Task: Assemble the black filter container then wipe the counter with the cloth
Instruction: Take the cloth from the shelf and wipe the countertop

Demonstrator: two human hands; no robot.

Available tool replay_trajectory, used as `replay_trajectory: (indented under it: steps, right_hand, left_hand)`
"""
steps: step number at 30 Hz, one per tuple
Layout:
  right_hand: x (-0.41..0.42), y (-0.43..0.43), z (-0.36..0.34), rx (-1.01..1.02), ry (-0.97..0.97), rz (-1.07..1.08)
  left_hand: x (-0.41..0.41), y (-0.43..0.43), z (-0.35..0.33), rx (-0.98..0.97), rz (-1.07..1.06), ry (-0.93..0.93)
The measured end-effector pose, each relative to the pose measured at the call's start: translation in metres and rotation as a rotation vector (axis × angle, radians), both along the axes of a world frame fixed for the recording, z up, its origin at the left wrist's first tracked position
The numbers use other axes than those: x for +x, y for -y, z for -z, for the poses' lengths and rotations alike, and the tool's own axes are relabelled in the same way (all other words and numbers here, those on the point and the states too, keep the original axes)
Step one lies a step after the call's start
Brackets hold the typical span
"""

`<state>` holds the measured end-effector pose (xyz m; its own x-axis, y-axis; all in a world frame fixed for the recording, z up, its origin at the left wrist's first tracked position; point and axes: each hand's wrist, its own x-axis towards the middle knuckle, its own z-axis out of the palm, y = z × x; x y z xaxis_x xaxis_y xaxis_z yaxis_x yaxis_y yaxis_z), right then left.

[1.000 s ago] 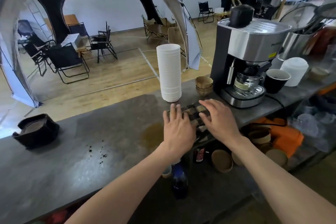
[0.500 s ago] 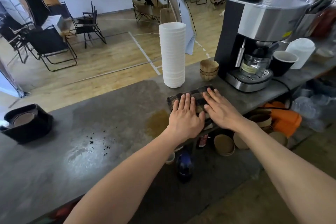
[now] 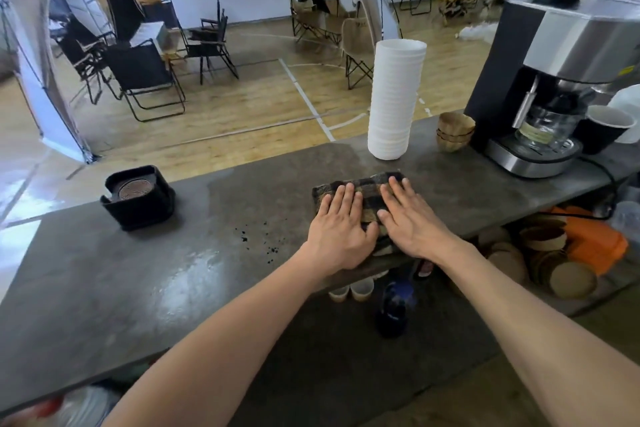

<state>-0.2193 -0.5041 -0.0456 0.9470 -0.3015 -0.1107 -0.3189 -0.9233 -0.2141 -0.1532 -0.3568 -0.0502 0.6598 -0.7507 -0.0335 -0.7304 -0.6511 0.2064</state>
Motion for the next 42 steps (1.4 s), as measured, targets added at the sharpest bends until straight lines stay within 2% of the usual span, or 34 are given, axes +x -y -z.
replay_trajectory:
  steps: [15,26,42]
  right_hand:
    - [0.06,-0.162,0.002,0.029,0.027,-0.234]
    - [0.067,-0.243,0.005,0.023,0.035,-0.339]
    - [0.072,-0.404,0.002,0.101,0.057,-0.511]
  left_hand:
    - [0.029,-0.175,0.001,0.045,-0.22,0.028]
    - [0.02,-0.261,0.0,0.057,-0.298,0.043]
    - [0.005,-0.427,0.006,0.116,-0.456,0.076]
